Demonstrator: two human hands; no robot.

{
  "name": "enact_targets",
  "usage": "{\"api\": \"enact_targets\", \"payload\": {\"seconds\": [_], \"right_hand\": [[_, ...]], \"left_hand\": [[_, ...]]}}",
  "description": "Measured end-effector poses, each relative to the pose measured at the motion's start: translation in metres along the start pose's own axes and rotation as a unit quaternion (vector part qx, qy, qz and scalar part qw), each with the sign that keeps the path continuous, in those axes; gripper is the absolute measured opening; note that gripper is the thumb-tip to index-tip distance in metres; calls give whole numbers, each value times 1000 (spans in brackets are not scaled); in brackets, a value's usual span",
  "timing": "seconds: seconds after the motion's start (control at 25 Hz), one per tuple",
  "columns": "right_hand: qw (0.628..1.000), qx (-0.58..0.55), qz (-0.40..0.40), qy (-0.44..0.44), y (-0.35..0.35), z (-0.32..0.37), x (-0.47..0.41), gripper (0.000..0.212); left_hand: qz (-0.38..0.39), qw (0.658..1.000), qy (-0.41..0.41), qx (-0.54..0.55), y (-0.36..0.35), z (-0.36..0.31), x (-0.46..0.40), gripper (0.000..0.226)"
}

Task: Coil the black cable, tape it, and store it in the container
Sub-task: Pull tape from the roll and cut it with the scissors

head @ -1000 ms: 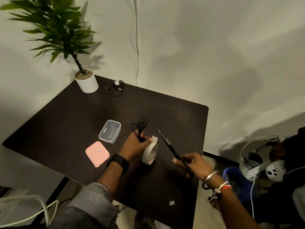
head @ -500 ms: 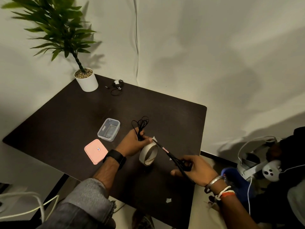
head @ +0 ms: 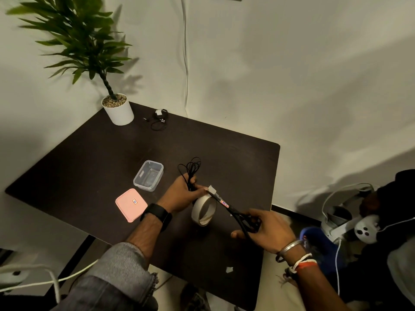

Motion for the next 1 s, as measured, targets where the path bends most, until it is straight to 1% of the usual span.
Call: {"api": "enact_targets", "payload": {"seconds": [0.36, 0.52, 0.68, 1.0], "right_hand": [[1000, 12, -25, 7, -4, 5, 1, 79], [1000, 13, -24, 0, -7, 1, -1, 58], [999, 22, -28, 4, -5, 1, -2, 74], [998, 49, -43, 0, -5, 4, -1, 84]], "left_hand": [[-20, 1000, -5, -21, 0, -3, 7, 33], [-22, 999, -16, -37, 2, -4, 8, 33], [-12, 998, -21, -52, 5, -6, 10, 33], [-32, 991, -32, -124, 9, -8, 7, 31]]}}
Point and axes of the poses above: each hand's wrist, its own x-axis away from the middle knuckle, its own y-axis out of the back of the hand, z = x × y, the point moved 4 cm from there along -x, towards the middle knuckle, and after that the axes turned 2 degrees about -z, right-handed, at the moved point
